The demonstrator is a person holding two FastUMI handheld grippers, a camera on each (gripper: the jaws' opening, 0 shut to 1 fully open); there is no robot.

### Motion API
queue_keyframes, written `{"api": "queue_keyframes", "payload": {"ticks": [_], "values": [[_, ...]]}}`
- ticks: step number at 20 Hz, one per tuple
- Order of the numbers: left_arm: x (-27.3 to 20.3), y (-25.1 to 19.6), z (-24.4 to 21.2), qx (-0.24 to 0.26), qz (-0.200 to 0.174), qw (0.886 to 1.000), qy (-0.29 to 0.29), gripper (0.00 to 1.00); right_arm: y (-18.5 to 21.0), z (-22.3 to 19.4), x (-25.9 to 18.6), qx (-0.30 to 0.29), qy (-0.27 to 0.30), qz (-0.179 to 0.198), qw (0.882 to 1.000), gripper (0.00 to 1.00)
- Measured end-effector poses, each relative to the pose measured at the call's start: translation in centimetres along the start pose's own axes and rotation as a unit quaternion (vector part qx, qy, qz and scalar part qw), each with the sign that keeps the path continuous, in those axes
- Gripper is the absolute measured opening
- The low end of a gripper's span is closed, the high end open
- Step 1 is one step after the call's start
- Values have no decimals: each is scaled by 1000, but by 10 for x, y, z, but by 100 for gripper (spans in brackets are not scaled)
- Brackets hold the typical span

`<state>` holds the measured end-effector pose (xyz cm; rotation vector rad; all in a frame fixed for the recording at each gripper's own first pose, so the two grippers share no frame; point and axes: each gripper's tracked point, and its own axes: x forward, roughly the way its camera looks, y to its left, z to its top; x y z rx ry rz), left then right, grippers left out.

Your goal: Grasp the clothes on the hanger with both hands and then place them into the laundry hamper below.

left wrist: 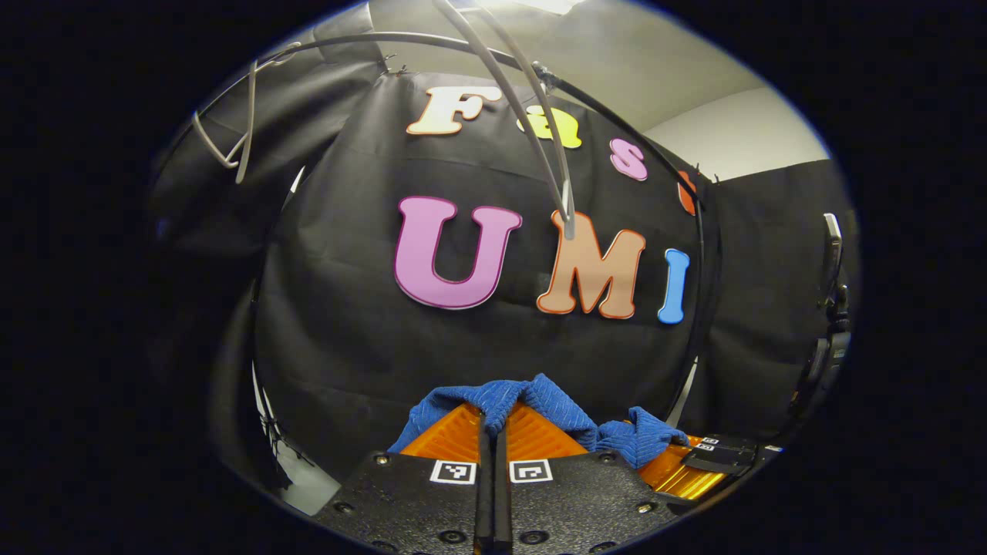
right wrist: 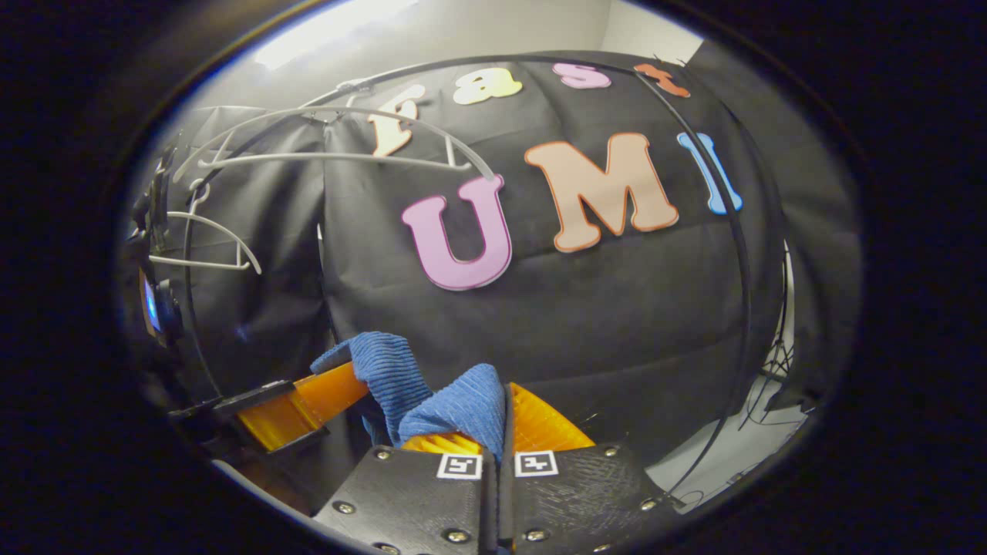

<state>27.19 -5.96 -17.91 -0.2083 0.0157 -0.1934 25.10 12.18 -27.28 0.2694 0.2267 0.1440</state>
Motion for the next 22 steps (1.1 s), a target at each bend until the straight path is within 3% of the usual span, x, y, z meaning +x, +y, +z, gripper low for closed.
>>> {"api": "queue_keyframes", "payload": {"ticks": [8,11,14,20,22], "values": [[-1,14,-86,27,8,997,74,2,-27,-86,17,-75,75,-43,993,1],[-7,19,-104,3,9,996,89,2,-46,-121,14,-56,96,-64,992,2],[-9,35,-132,26,21,994,106,2,-68,-151,6,-59,134,-82,986,1],[-16,55,-226,54,20,976,209,2,-83,-201,0,-95,196,-96,971,2],[-19,71,-254,55,36,966,248,2,-87,-220,-1,-93,221,-102,966,3]]}}
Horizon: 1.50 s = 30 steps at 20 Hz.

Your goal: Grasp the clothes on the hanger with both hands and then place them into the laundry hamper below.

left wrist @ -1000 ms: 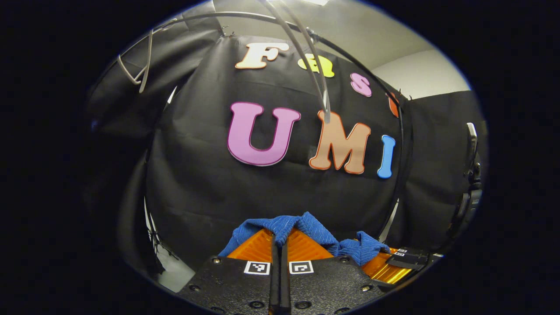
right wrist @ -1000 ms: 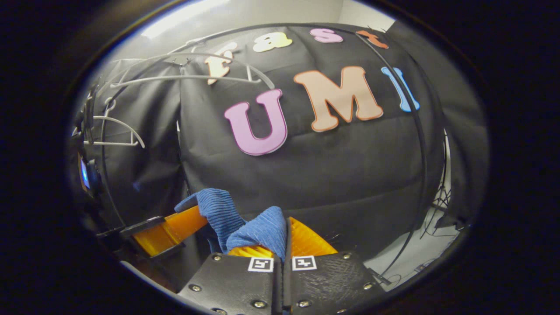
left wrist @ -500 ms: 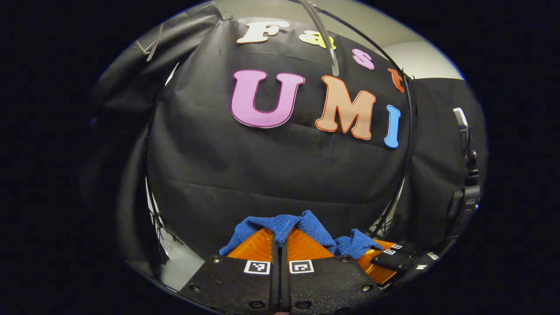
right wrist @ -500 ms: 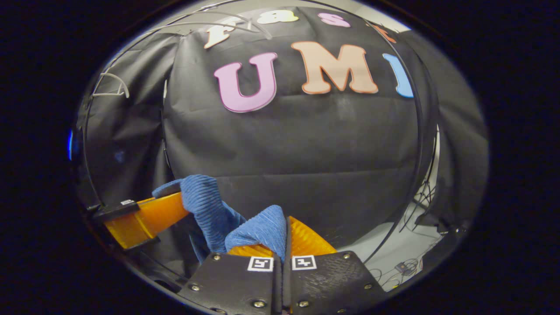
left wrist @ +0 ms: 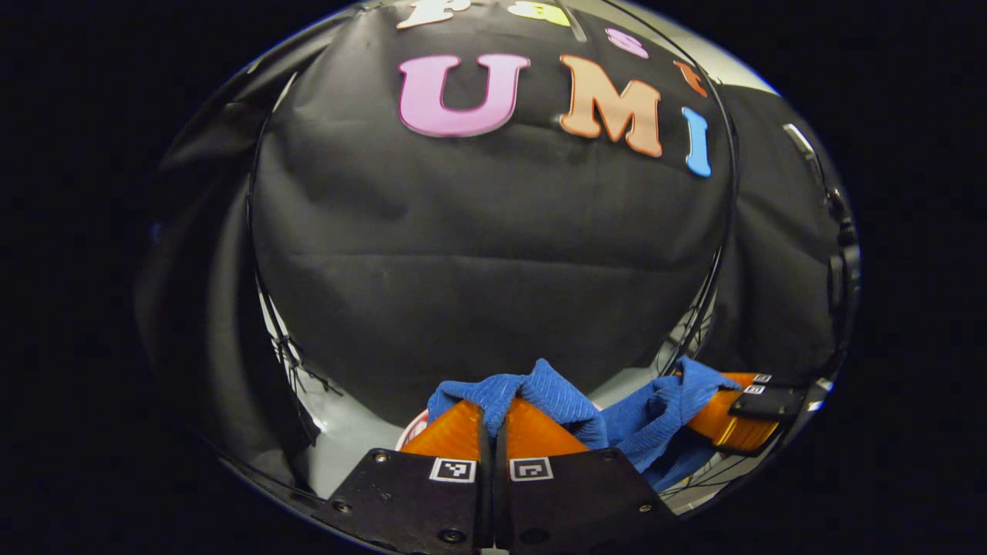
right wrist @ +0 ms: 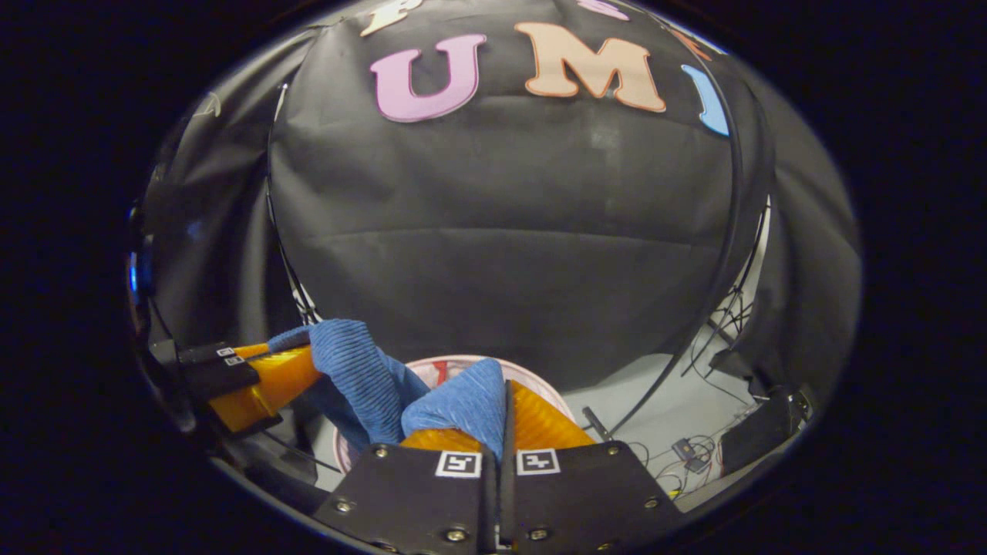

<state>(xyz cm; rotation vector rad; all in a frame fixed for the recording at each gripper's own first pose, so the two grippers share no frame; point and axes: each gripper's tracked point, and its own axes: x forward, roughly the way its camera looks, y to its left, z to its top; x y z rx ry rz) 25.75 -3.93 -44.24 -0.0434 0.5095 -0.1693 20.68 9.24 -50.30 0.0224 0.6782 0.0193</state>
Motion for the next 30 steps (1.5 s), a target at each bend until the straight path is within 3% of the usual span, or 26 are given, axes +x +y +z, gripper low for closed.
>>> {"api": "queue_keyframes", "payload": {"ticks": [6,7,8,11,13,15,16,19,20,21,22,25,30], "values": [[36,27,-80,-55,34,989,132,4,-3,-51,22,16,80,-6,997,5],[42,32,-95,-53,39,986,154,5,-3,-61,25,11,91,-10,996,0],[41,37,-108,-48,46,983,172,5,-3,-69,28,6,102,-12,995,6],[42,39,-137,-60,47,970,232,6,-1,-85,32,19,119,-12,993,10],[41,36,-127,-61,46,972,223,9,-1,-90,37,30,123,-13,992,11],[42,41,-113,-46,47,979,192,36,10,-85,39,44,119,5,992,31],[41,42,-107,-37,51,982,180,41,15,-78,37,51,113,12,992,40],[30,38,-93,-16,46,985,166,72,13,-54,22,39,91,4,995,73],[25,35,-87,-20,43,985,164,75,13,-48,16,32,84,0,996,89],[20,32,-82,-23,38,986,159,79,17,-40,9,31,74,2,997,90],[14,30,-73,-23,33,988,149,82,16,-32,4,29,63,0,998,98],[-1,30,-47,-11,38,993,114,93,10,-10,-24,24,34,-10,999,100],[-47,13,-4,4,35,998,53,96,-9,21,-63,35,-2,-32,999,99]]}}
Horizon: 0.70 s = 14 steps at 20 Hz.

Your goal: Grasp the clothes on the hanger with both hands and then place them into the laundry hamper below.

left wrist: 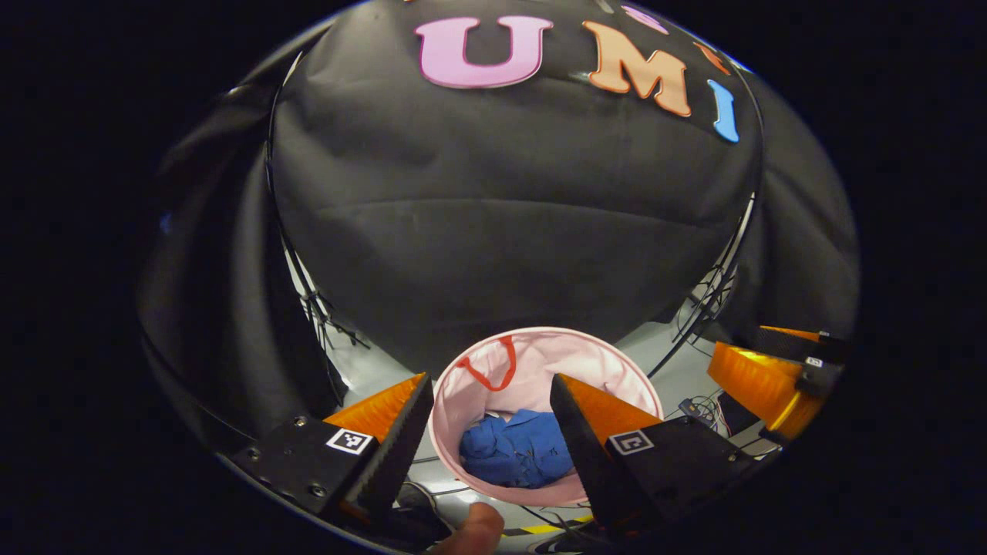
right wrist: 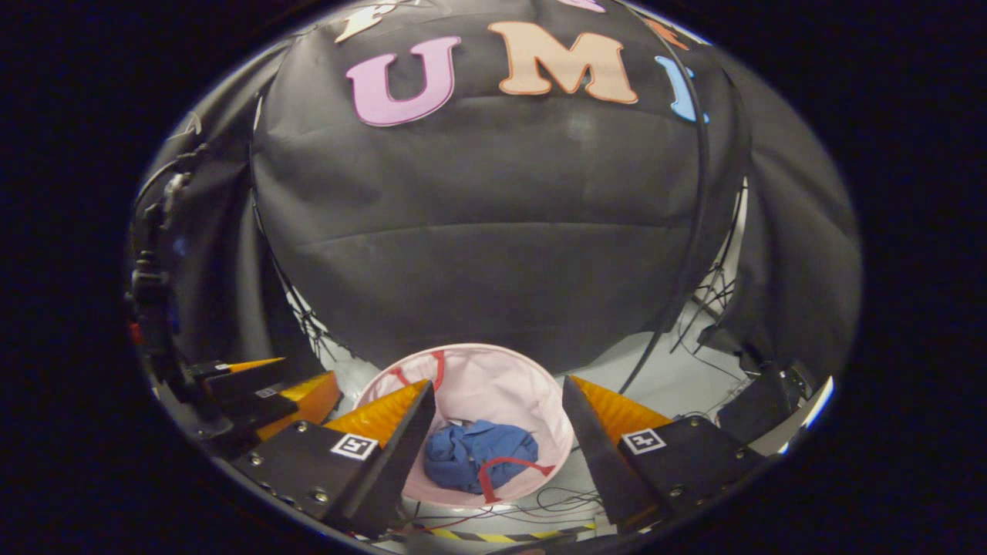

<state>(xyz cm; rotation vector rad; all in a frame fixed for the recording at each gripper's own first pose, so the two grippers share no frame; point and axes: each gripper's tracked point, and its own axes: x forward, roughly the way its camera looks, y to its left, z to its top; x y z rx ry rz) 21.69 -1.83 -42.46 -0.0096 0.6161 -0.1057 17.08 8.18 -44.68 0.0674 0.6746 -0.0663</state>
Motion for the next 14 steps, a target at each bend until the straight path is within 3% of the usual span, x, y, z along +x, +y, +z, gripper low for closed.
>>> {"api": "queue_keyframes", "payload": {"ticks": [1,2,4,8,14], "values": [[-11,0,12,2,-3,1000,-15,96,3,6,-6,-2,-6,4,1000,95],[-21,-2,21,2,-7,1000,-26,96,2,14,-12,0,-14,4,1000,100],[-37,-5,39,-2,-21,999,-35,95,-3,32,-26,7,-34,1,999,99],[-84,-2,90,21,-5,996,-91,96,-11,72,-58,21,-77,4,997,99],[-129,-9,137,11,-7,990,-142,95,-30,127,-117,22,-144,-2,989,99]]}}
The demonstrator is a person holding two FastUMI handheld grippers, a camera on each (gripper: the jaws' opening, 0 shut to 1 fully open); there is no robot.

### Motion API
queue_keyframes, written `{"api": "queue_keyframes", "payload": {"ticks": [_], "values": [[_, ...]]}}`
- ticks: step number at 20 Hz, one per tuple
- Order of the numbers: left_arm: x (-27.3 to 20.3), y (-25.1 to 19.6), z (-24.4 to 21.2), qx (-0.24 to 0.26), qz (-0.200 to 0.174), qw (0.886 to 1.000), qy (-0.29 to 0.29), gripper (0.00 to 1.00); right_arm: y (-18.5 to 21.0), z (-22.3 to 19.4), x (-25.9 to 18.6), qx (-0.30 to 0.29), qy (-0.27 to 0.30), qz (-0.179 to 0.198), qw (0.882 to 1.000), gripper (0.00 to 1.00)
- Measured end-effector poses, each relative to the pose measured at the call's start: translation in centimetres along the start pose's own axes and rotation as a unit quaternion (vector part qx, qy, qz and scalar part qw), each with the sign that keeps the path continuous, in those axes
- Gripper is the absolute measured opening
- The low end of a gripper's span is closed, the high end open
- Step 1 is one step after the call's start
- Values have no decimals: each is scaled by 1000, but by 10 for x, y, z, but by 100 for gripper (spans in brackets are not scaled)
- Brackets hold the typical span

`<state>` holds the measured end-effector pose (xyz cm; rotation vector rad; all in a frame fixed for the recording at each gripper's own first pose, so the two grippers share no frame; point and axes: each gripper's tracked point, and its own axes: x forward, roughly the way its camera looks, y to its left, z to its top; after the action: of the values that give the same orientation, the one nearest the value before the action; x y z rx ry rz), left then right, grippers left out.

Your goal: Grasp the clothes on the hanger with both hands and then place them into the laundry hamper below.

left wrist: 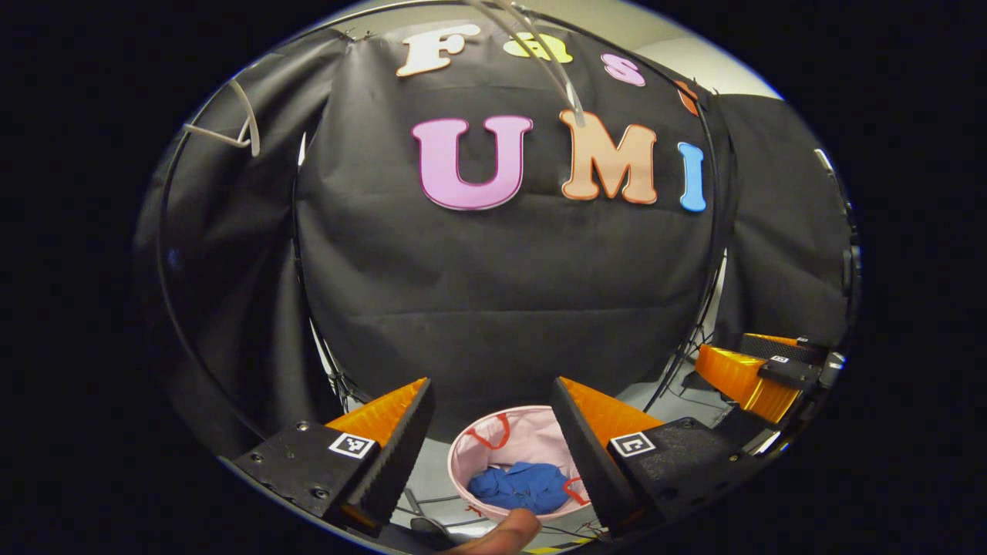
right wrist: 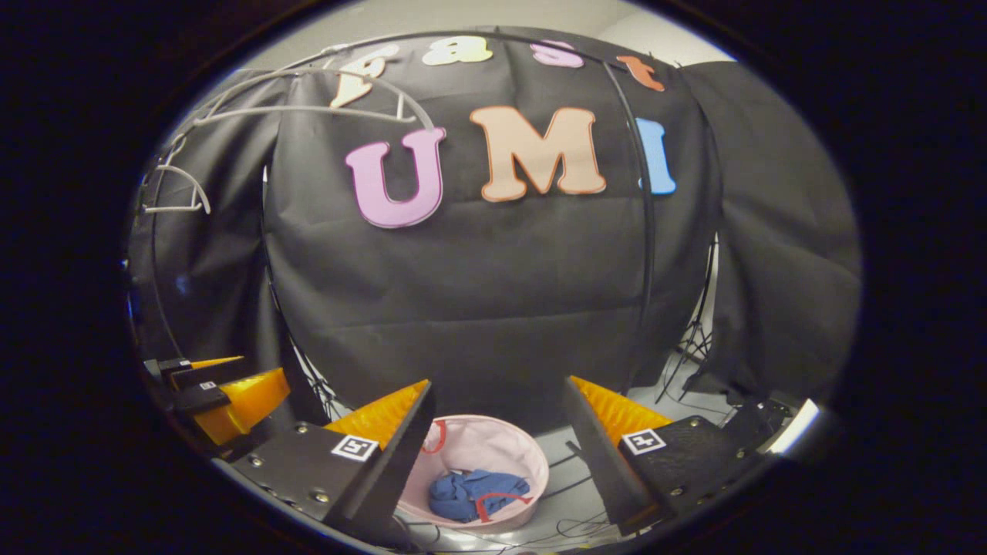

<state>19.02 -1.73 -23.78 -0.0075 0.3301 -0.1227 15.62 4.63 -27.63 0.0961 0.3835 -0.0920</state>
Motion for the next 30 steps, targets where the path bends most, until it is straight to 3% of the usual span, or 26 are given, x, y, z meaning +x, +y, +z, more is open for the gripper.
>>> {"api": "queue_keyframes", "payload": {"ticks": [7,17,21,23,25,26,28,29,30], "values": [[-42,-9,87,1,6,995,-101,94,-1,74,-53,-25,-73,8,997,99],[-121,-13,179,-20,15,976,-218,92,7,145,-119,-34,-159,39,986,100],[-144,-20,195,-33,6,970,-241,92,9,167,-141,-30,-189,53,980,99],[-148,-21,197,-39,7,968,-246,92,7,168,-147,-28,-195,55,979,93],[-146,-27,193,-36,3,969,-244,93,4,169,-149,-30,-201,50,978,93],[-144,-30,190,-32,0,969,-243,93,5,169,-151,-34,-206,49,977,100],[-139,-29,183,-24,8,972,-234,92,11,168,-153,-40,-213,59,974,100],[-135,-28,178,-20,16,973,-227,91,13,164,-153,-41,-213,64,974,94],[-133,-24,176,-16,26,975,-221,91,16,163,-152,-42,-212,70,974,97]]}}
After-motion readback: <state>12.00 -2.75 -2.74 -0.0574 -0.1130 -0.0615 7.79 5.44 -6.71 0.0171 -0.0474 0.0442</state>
